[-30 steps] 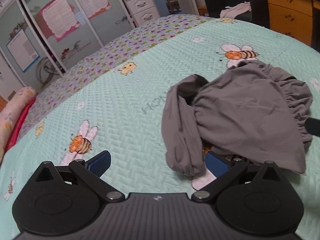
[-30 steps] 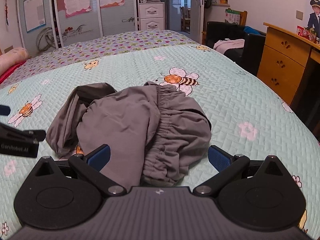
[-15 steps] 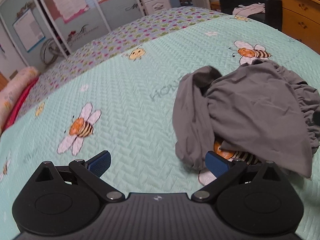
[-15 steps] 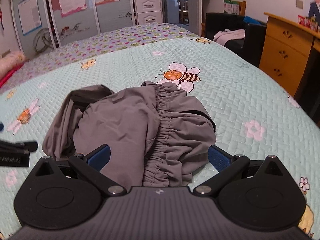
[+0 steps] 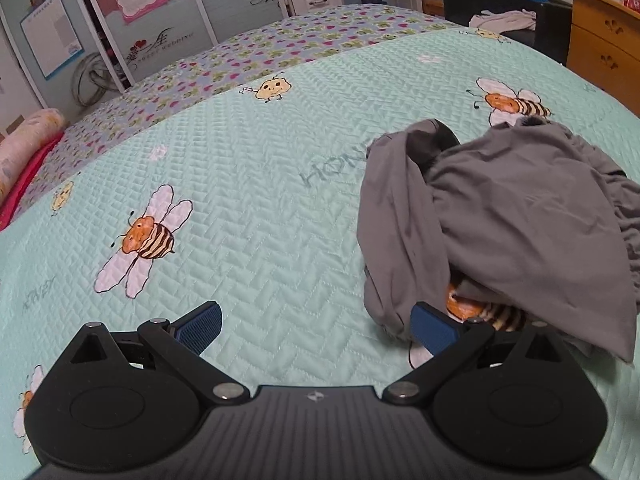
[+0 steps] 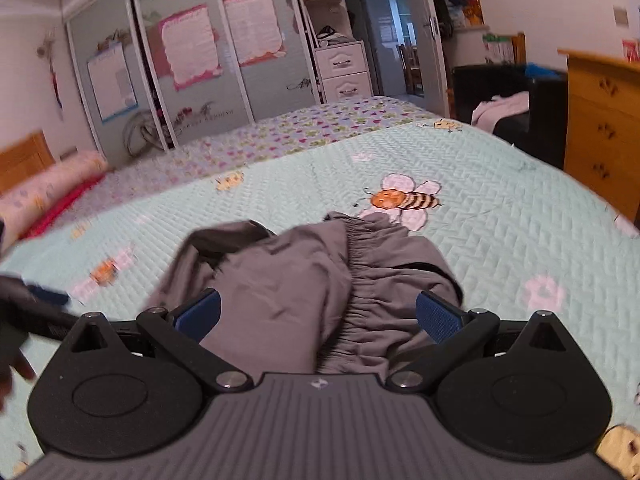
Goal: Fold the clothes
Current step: 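Move the left gripper to a grey trouser leg and the right gripper to the waistband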
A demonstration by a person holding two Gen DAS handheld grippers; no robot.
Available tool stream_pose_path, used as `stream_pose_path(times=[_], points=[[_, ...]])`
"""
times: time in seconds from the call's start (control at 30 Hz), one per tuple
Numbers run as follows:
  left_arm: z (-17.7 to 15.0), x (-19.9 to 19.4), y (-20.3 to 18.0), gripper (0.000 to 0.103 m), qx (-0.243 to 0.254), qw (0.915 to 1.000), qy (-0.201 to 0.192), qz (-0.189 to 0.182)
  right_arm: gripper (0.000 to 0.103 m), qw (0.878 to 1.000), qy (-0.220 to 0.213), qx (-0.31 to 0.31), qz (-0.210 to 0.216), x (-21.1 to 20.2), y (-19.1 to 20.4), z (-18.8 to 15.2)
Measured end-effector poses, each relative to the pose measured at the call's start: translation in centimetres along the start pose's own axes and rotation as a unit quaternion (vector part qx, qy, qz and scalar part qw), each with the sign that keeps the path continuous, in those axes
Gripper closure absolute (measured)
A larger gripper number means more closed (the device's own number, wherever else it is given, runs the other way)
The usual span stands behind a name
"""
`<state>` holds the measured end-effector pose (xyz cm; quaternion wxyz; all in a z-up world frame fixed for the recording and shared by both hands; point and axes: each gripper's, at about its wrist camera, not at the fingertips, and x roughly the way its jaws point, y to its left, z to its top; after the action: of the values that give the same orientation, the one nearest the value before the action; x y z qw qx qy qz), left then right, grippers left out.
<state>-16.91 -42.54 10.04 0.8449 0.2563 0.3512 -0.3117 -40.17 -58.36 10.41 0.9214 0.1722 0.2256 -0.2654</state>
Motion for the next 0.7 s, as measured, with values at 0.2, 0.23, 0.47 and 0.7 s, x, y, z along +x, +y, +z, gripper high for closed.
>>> stream_pose_path(times=[0.2,0.23,0.47,0.7], points=[[0.5,0.3,-1.1,0.0,0.004,0.9996,-0.014,-0.023,0.001,1.0,0.014,-0.003,-0.002,1.6,0.4,-0.3],[0.6,0.3,-1.6,0.0,0.012,0.9995,-0.016,-0.023,0.001,1.0,0.02,-0.008,-0.011,1.9,0.5,-0.3],[1.6,1.6,-4.1,0.0,0.029,0.9993,0.003,-0.023,0.001,0.995,0.071,-0.028,-0.058,3.3,1.3,-0.7],[4.1,4.8,-2.2,0.0,-0.041,0.9984,0.01,-0.037,0.001,0.996,0.077,0.024,-0.045,4.3,-0.6,0.7]])
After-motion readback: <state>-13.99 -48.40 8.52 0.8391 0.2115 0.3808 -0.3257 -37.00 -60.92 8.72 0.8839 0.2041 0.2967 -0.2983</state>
